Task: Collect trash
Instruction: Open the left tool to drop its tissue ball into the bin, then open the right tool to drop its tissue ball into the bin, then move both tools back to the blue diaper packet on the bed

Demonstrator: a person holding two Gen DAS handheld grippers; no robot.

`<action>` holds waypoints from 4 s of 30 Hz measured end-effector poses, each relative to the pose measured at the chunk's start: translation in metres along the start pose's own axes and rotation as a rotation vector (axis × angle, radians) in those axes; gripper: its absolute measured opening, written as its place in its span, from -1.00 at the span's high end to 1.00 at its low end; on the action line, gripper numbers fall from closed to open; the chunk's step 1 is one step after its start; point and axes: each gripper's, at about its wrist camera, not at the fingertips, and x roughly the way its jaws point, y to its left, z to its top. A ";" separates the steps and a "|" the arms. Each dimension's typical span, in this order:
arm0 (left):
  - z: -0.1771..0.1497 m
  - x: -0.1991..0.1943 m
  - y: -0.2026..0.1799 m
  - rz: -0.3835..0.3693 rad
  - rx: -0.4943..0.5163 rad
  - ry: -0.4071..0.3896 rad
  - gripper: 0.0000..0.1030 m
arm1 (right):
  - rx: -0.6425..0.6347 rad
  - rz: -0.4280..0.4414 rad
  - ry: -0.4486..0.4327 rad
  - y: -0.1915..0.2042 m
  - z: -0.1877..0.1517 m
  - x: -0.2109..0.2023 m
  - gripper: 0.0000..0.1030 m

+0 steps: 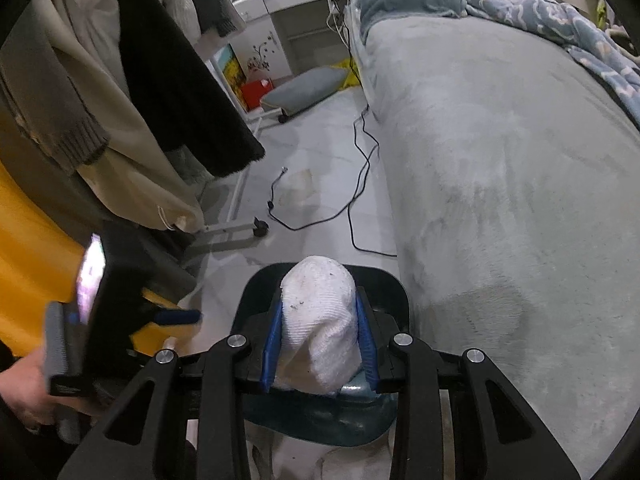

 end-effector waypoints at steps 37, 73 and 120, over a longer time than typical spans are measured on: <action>0.006 -0.146 0.027 -0.156 -0.007 -0.654 -0.89 | -0.009 -0.086 0.295 0.005 -0.032 0.102 -0.04; 0.034 -0.167 -0.070 -0.170 0.064 -0.773 -0.89 | -0.027 -0.264 -0.120 -0.066 -0.003 -0.047 -0.49; 0.093 -0.071 -0.247 -0.329 0.507 -0.625 -0.91 | 0.030 -0.440 -0.267 -0.273 -0.072 -0.165 -0.78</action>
